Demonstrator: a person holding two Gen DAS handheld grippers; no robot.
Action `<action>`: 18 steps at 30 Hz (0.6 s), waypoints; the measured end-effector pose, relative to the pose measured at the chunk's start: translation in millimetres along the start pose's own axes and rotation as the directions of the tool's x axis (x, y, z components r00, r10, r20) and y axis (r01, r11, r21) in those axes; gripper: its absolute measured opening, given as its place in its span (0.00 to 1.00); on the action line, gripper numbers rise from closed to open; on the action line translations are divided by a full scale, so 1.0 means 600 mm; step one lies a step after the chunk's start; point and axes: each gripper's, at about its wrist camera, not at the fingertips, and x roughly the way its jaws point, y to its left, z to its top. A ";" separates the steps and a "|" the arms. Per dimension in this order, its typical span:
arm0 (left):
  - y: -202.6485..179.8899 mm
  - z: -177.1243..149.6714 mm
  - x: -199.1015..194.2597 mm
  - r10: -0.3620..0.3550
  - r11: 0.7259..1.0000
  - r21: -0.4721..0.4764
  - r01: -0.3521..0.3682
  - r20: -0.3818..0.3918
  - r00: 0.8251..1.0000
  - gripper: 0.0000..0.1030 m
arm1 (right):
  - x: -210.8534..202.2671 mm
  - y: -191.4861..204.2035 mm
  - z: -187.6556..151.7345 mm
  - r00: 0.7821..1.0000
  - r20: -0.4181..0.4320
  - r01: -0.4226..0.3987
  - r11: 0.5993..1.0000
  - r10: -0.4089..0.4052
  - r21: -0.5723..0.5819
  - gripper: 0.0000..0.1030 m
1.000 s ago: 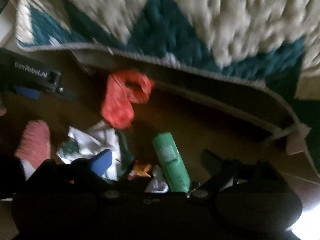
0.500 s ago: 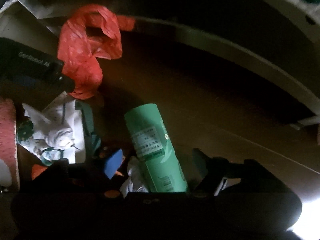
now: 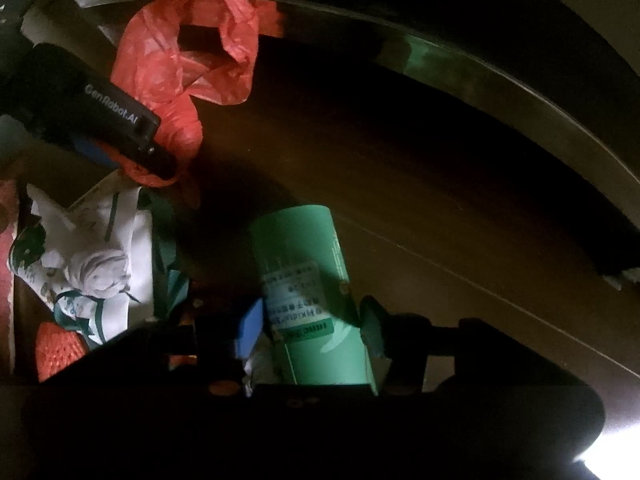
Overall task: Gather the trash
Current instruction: 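Grasp the red plastic bag with the left gripper while the right grasps the green cup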
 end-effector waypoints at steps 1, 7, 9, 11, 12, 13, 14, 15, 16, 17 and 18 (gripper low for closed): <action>0.000 0.001 -0.001 -0.007 1.000 -0.005 0.007 -0.005 1.000 0.44 | -0.002 0.002 0.000 1.000 0.002 0.003 1.000 -0.003 -0.005 0.50; -0.003 -0.002 -0.026 0.037 0.999 0.014 -0.037 0.004 0.999 0.37 | -0.032 0.016 0.013 1.000 -0.006 0.030 0.998 -0.031 -0.058 0.48; -0.003 -0.003 -0.042 0.046 0.999 0.013 -0.046 0.005 0.999 0.36 | -0.049 0.020 0.016 0.999 -0.005 0.036 0.997 -0.037 -0.067 0.48; -0.001 -0.006 -0.059 0.055 0.998 0.011 -0.055 0.000 0.998 0.36 | -0.069 0.028 0.018 0.999 -0.002 0.042 0.997 -0.042 -0.062 0.47; 0.002 -0.008 -0.068 0.053 0.999 -0.001 -0.053 -0.001 0.999 0.36 | -0.080 0.030 0.018 0.999 0.004 0.045 0.997 -0.045 -0.061 0.47; 0.005 -0.010 -0.079 0.047 0.999 -0.013 -0.047 0.000 0.999 0.35 | -0.093 0.034 0.017 0.999 0.012 0.050 0.997 -0.049 -0.060 0.47; 0.005 -0.012 -0.092 0.051 0.999 -0.014 -0.051 0.003 0.999 0.35 | -0.106 0.038 0.016 0.998 0.018 0.055 0.997 -0.054 -0.059 0.47; 0.003 -0.013 -0.104 0.062 0.998 -0.005 -0.062 0.008 0.998 0.35 | -0.118 0.041 0.016 0.998 0.024 0.060 0.997 -0.058 -0.055 0.46; -0.001 -0.016 -0.119 0.072 0.997 0.009 -0.072 0.017 0.997 0.35 | -0.132 0.044 0.016 0.998 0.032 0.062 0.997 -0.061 -0.048 0.46; -0.004 -0.020 -0.134 0.079 0.997 0.020 -0.079 0.025 0.997 0.35 | -0.146 0.047 0.016 0.997 0.041 0.065 0.997 -0.064 -0.040 0.46; -0.006 -0.024 -0.148 0.081 0.996 0.026 -0.081 0.032 0.996 0.35 | -0.164 0.050 0.016 0.996 0.052 0.070 0.997 -0.068 -0.031 0.46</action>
